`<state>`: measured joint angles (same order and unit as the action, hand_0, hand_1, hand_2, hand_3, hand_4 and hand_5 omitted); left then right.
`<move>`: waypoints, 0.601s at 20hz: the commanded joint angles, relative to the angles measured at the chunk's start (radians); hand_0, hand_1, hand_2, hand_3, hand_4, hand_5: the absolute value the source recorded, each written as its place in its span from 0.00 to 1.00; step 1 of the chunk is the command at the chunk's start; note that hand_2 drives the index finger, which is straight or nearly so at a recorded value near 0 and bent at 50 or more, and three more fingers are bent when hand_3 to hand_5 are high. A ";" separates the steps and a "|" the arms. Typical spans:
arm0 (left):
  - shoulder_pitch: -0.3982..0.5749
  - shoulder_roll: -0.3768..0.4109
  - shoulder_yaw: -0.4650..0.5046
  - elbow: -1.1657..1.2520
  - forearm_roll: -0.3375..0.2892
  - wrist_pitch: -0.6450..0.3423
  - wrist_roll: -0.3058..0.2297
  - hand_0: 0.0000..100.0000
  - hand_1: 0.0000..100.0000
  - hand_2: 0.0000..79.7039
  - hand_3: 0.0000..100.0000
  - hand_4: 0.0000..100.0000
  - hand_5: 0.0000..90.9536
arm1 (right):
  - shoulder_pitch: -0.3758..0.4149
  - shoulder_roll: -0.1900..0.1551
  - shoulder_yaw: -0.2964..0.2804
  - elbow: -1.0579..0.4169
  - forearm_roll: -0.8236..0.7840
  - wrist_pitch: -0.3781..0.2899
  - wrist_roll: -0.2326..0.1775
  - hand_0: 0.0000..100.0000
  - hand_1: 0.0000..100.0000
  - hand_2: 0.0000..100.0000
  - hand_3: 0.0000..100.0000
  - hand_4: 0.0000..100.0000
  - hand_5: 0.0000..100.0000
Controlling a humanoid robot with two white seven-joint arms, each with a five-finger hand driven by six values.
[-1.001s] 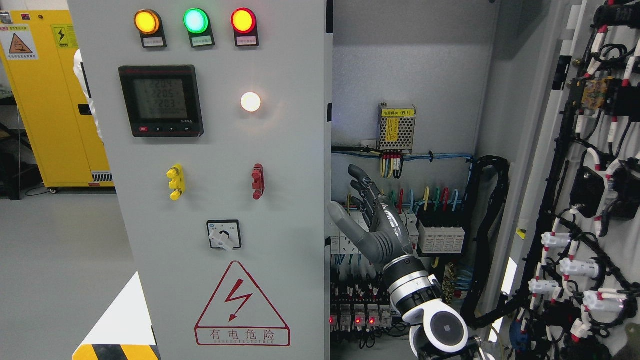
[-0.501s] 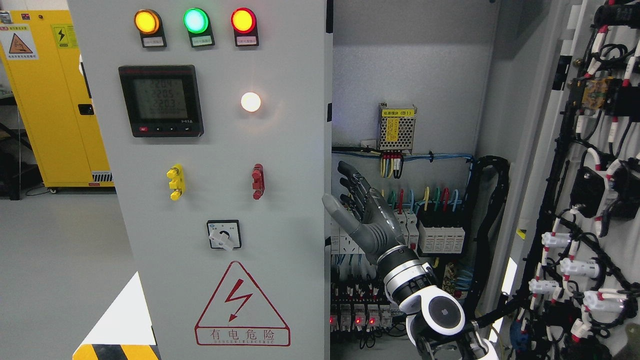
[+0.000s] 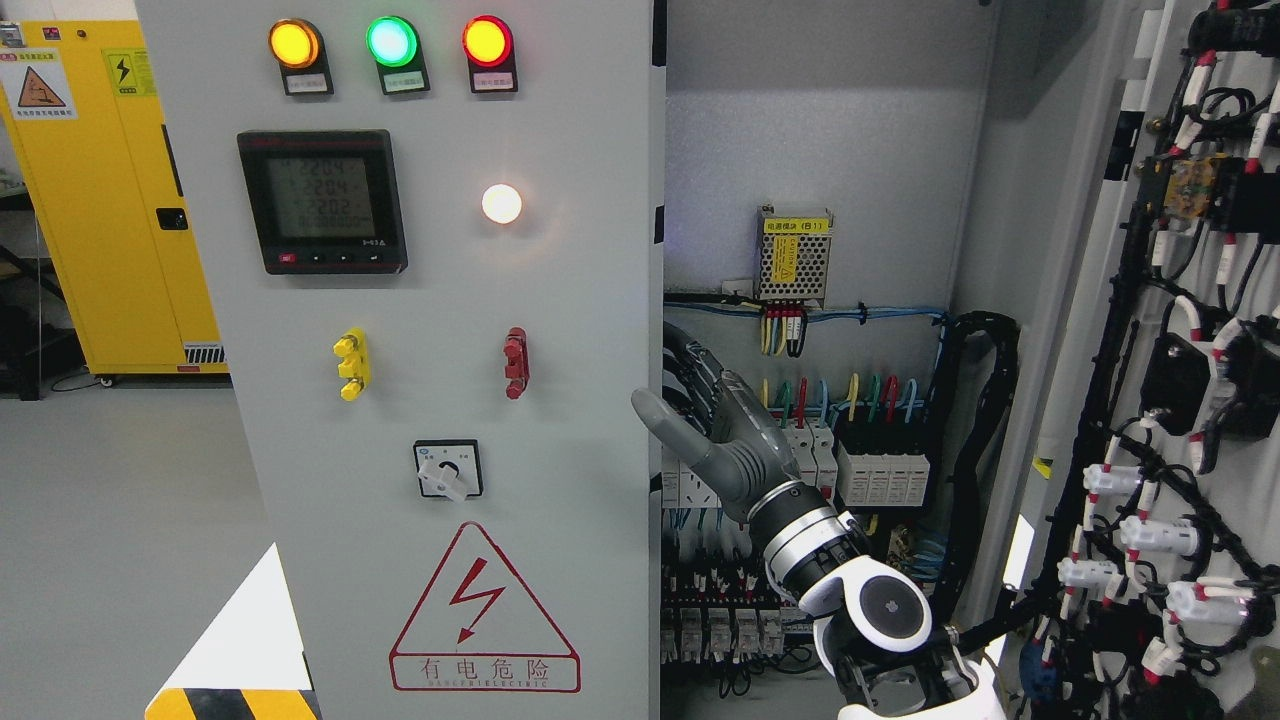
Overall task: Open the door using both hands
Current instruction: 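Hook the right hand fingers behind the indicator-light door's inner edge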
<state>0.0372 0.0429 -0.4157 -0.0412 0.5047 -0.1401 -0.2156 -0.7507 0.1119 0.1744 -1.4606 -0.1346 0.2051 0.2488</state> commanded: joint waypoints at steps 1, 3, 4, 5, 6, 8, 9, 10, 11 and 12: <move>0.000 0.000 0.000 0.000 0.000 0.000 0.001 0.12 0.56 0.00 0.00 0.00 0.00 | -0.022 -0.009 -0.026 0.048 -0.025 0.000 0.052 0.00 0.50 0.04 0.00 0.00 0.00; 0.000 -0.001 0.000 0.000 0.000 -0.001 -0.001 0.12 0.56 0.00 0.00 0.00 0.00 | -0.032 -0.011 -0.024 0.055 -0.056 0.000 0.064 0.00 0.50 0.04 0.00 0.00 0.00; 0.000 0.000 0.000 0.000 0.000 0.000 -0.001 0.12 0.56 0.00 0.00 0.00 0.00 | -0.032 -0.011 -0.026 0.060 -0.057 0.000 0.067 0.00 0.50 0.04 0.00 0.00 0.00; 0.000 -0.001 0.000 0.000 0.000 -0.001 -0.001 0.12 0.56 0.00 0.00 0.00 0.00 | -0.033 -0.011 -0.024 0.066 -0.057 0.000 0.070 0.00 0.50 0.04 0.00 0.00 0.00; 0.000 -0.001 0.000 0.000 0.000 -0.001 0.001 0.12 0.56 0.00 0.00 0.00 0.00 | -0.041 -0.011 -0.026 0.080 -0.057 -0.001 0.076 0.00 0.50 0.04 0.00 0.00 0.00; 0.000 -0.001 0.000 0.000 0.000 0.000 -0.001 0.12 0.56 0.00 0.00 0.00 0.00 | -0.061 -0.011 -0.039 0.118 -0.060 -0.004 0.079 0.00 0.50 0.04 0.00 0.00 0.00; 0.000 -0.001 0.000 0.000 0.000 -0.001 -0.001 0.12 0.56 0.00 0.00 0.00 0.00 | -0.067 -0.011 -0.047 0.129 -0.060 -0.004 0.081 0.00 0.50 0.04 0.00 0.00 0.00; 0.000 -0.001 0.000 0.000 0.000 0.000 -0.001 0.12 0.56 0.00 0.00 0.00 0.00 | -0.070 -0.011 -0.049 0.135 -0.060 -0.004 0.082 0.00 0.50 0.04 0.00 0.00 0.00; 0.000 -0.001 0.001 0.000 0.000 -0.001 -0.001 0.12 0.56 0.00 0.00 0.00 0.00 | -0.079 -0.011 -0.049 0.143 -0.060 -0.003 0.087 0.00 0.50 0.04 0.00 0.00 0.00; 0.000 -0.001 0.000 0.000 0.000 -0.001 -0.001 0.12 0.56 0.00 0.00 0.00 0.00 | -0.082 -0.011 -0.049 0.152 -0.060 -0.003 0.113 0.00 0.50 0.04 0.00 0.00 0.00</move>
<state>0.0371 0.0424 -0.4156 -0.0414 0.5046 -0.1384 -0.2160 -0.8039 0.1046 0.1500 -1.3923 -0.1858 0.2044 0.3353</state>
